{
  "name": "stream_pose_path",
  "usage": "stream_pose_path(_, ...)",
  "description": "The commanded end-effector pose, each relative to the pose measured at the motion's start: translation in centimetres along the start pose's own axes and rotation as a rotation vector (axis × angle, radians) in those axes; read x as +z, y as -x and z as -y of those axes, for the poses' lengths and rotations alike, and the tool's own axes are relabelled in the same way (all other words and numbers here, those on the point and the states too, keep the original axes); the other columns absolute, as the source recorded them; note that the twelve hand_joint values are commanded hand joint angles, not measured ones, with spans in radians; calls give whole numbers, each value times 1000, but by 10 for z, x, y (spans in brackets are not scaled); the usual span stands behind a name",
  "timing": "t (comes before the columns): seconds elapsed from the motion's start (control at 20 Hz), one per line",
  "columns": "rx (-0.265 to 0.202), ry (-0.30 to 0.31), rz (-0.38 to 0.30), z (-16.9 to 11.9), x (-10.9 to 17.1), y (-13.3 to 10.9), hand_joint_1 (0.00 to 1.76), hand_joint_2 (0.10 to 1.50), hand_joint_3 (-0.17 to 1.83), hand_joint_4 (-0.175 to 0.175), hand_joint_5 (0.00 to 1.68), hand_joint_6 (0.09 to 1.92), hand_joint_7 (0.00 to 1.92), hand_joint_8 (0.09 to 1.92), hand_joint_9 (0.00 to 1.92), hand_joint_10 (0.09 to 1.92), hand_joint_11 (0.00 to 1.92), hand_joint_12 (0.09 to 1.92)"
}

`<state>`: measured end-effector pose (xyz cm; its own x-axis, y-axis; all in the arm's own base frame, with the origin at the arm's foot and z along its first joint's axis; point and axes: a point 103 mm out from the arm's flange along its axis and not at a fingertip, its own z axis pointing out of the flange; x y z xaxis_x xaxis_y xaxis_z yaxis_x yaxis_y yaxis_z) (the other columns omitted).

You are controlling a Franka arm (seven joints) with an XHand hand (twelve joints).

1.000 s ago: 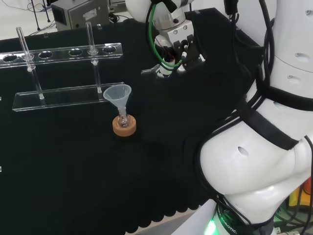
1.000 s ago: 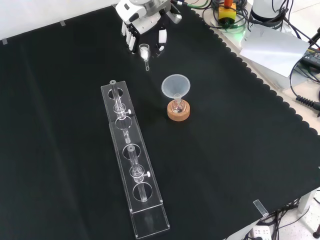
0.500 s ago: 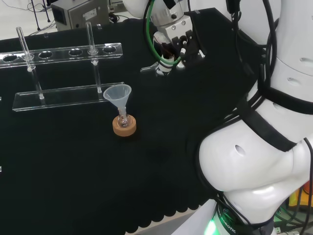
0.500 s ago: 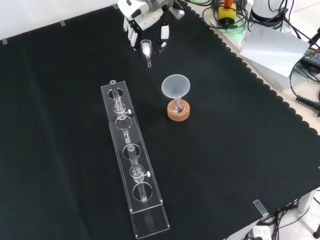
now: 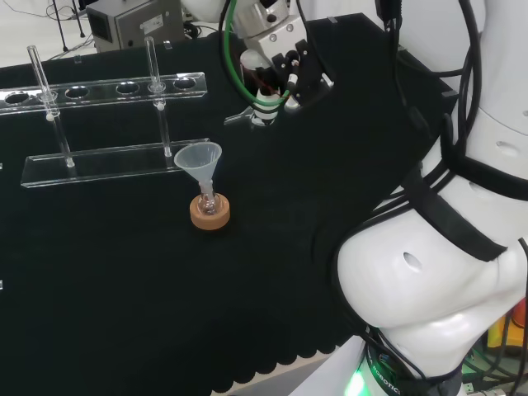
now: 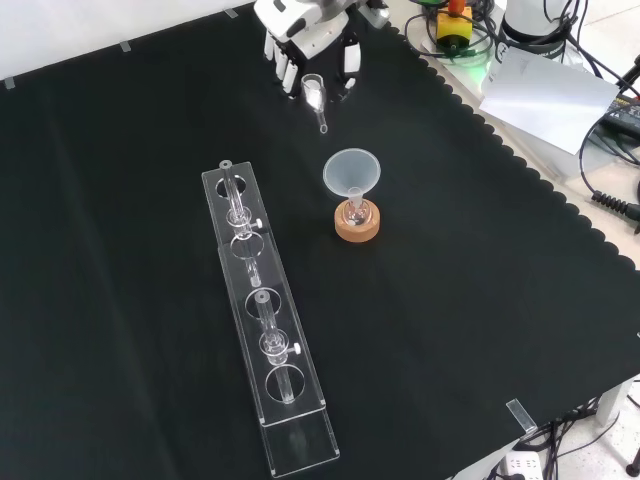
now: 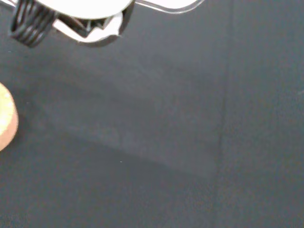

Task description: Pour all the NaCl from the weighing funnel into the round-bottom flask.

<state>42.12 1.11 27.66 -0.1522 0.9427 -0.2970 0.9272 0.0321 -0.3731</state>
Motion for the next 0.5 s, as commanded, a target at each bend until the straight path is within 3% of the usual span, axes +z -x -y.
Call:
stream_pose_path(0.05, -5, 0, 44, 8, -7, -8, 1125, 579, 841, 175, 1229, 844, 1085, 508, 1305, 157, 1065, 937)
stream_pose_path(0.5, -4, -31, 116, 9, -4, -21, 1126, 577, 842, 175, 1232, 839, 1094, 504, 1313, 153, 1072, 932)
